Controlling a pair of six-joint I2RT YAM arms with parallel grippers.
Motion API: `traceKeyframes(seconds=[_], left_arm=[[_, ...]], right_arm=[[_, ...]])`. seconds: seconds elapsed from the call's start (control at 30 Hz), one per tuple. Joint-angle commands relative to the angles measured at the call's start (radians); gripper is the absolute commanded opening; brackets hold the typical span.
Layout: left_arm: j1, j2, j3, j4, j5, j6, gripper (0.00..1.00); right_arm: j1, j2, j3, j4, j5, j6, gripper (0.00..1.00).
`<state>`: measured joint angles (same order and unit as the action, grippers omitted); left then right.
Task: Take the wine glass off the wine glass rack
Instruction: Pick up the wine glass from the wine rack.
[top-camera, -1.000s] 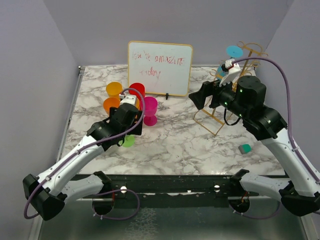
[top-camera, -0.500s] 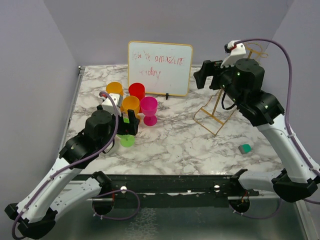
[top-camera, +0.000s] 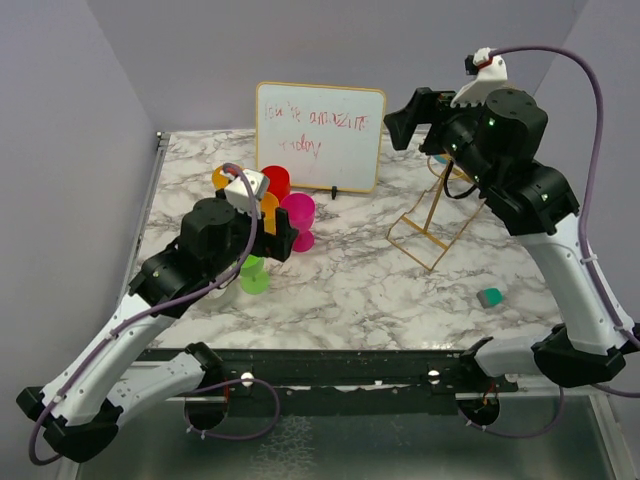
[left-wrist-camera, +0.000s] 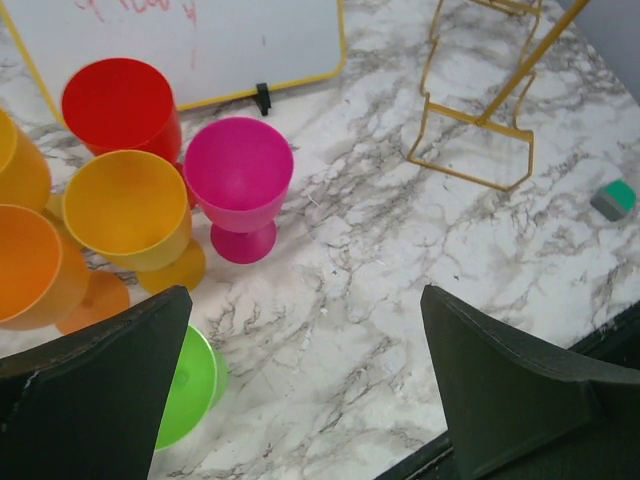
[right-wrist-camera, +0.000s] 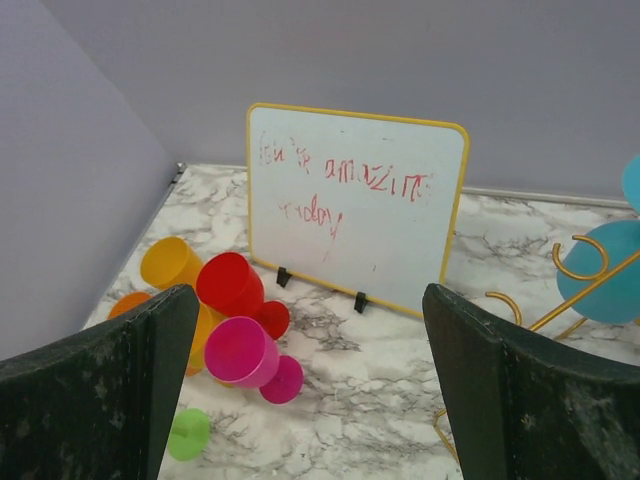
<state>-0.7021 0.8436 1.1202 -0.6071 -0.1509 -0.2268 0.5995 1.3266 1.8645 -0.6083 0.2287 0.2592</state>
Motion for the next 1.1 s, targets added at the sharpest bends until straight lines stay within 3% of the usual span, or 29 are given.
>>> traceKeyframes(seconds=[0.0,0.17,0.33,0.47,0.63,0.9,1.07], left_arm=[[0.001,0.056,0.016,-0.005,0.163,0.046,0.99],[0.002,0.079,0.0,-0.001,0.281,0.027,0.99],[0.002,0.034,-0.045,-0.031,0.343,0.008,0.99],[0.002,-0.009,-0.048,-0.083,0.321,0.003,0.99],[0.001,-0.055,-0.045,-0.095,0.293,0.001,0.99],[0.001,-0.062,-0.056,-0.117,0.282,0.005,0.99],[0.001,-0.066,-0.048,-0.124,0.27,0.02,0.99]], right_arm=[[-0.065,0.056,0.098,-0.106,0.033,-0.033,1.0],[-0.39,0.138,0.182,-0.166,-0.358,0.055,1.0],[-0.602,0.181,0.186,-0.147,-0.513,0.125,1.0],[-0.742,0.183,0.072,-0.035,-0.618,0.217,0.96],[-0.779,0.237,0.047,0.012,-0.649,0.259,0.9],[-0.781,0.282,-0.008,0.094,-0.57,0.307,0.77],[-0.78,0.344,0.045,0.054,-0.509,0.295,0.69]])
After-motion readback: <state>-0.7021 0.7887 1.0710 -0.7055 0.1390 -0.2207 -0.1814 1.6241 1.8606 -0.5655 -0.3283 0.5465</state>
